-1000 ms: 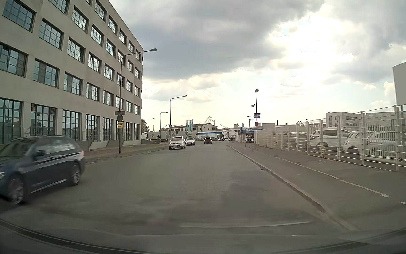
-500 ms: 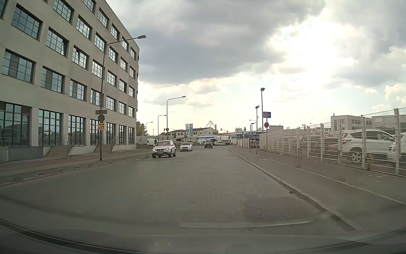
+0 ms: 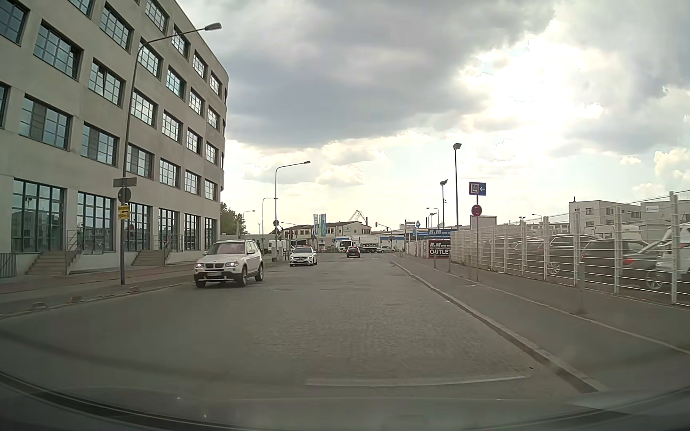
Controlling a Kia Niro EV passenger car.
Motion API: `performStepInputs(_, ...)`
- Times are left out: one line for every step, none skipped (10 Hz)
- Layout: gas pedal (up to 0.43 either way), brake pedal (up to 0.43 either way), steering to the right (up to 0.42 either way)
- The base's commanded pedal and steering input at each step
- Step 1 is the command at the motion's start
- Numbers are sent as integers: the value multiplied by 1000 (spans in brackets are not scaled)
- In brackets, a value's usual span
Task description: Follow the waypoints while adhering to traffic rules and regulations
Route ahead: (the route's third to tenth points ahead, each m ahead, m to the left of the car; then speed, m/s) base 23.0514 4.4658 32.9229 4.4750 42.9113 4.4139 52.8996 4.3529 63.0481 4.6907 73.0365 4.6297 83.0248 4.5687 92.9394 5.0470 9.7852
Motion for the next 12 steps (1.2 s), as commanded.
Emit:
performStepInputs(59, 30, 0)
performStepInputs(59, 30, 0)
performStepInputs(59, 30, 0)
performStepInputs(59, 30, 0)
performStepInputs(59, 30, 2)
performStepInputs(59, 30, 2)
performStepInputs(59, 30, 2)
performStepInputs(39, 30, 2)
performStepInputs(28, 30, 1)
performStepInputs(20, 30, 1)
performStepInputs(0, 30, 1)
performStepInputs(0, 30, 1)
